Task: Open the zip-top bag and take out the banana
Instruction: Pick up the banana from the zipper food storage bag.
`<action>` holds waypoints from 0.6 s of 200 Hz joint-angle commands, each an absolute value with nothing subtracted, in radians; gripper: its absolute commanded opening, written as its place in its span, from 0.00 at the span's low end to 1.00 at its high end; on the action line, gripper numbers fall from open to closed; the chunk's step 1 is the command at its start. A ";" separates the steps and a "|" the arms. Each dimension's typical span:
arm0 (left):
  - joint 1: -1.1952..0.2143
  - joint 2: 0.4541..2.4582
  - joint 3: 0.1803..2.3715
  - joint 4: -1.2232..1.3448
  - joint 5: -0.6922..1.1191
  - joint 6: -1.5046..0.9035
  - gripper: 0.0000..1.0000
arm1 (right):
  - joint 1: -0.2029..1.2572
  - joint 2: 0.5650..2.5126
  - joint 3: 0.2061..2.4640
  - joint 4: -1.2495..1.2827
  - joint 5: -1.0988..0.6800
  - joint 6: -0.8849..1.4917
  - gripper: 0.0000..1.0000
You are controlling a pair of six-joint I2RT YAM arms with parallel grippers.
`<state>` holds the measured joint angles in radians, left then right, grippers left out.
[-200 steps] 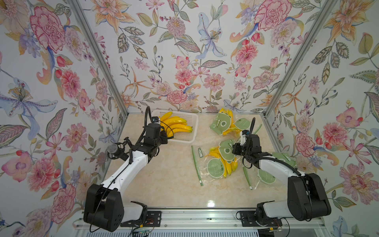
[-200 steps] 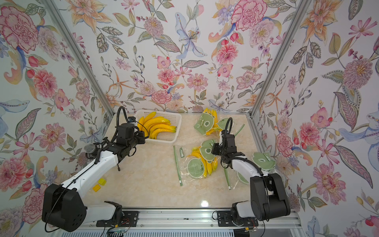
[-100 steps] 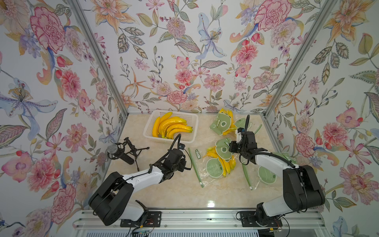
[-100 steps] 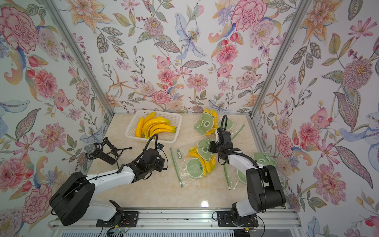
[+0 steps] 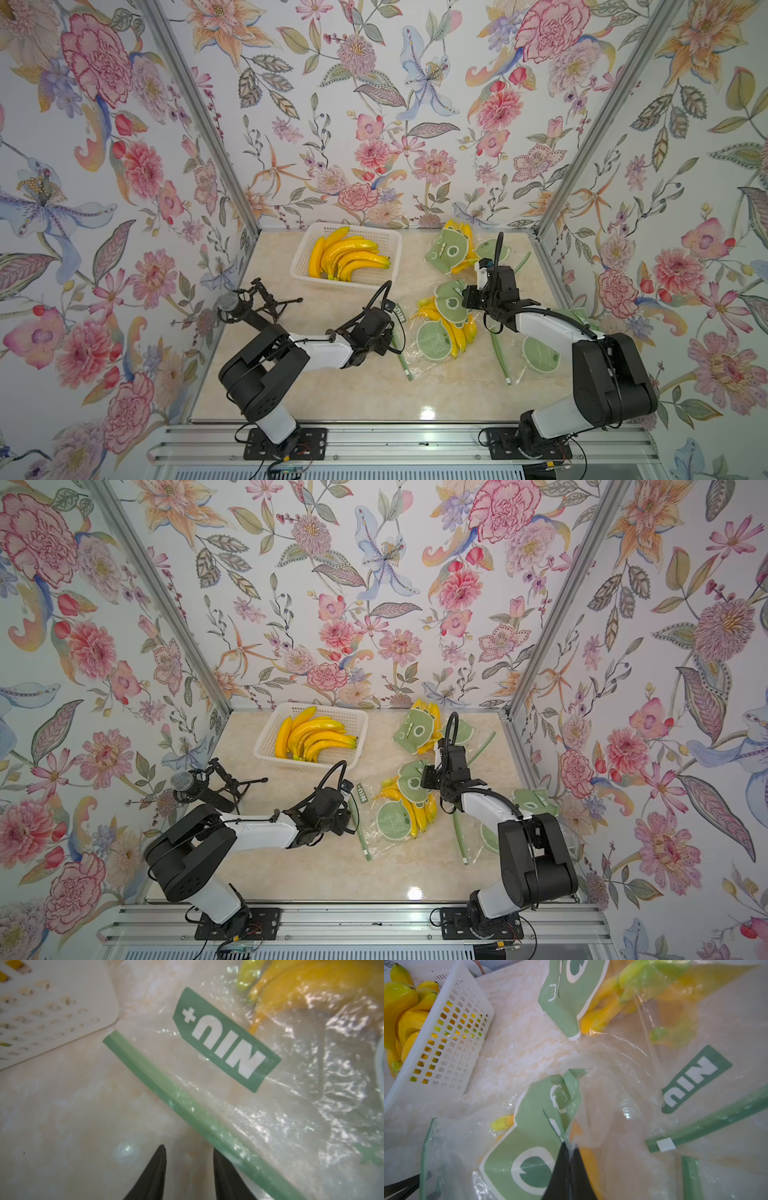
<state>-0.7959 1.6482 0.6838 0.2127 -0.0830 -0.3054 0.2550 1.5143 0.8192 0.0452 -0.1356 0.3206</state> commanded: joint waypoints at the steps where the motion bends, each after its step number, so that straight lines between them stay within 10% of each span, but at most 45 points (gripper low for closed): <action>1: -0.830 1.658 0.709 0.246 -0.097 -0.270 0.40 | 0.268 1.523 0.835 0.040 -0.147 0.309 0.00; 120: -0.845 1.769 0.744 0.314 -0.012 -0.244 0.39 | 0.308 1.511 0.827 0.061 -0.191 0.337 0.00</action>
<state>-0.8371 1.7504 0.7483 0.2882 -0.0418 -0.2584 0.3019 1.5143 0.8192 0.0486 -0.1772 0.3290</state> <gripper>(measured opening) 0.409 0.047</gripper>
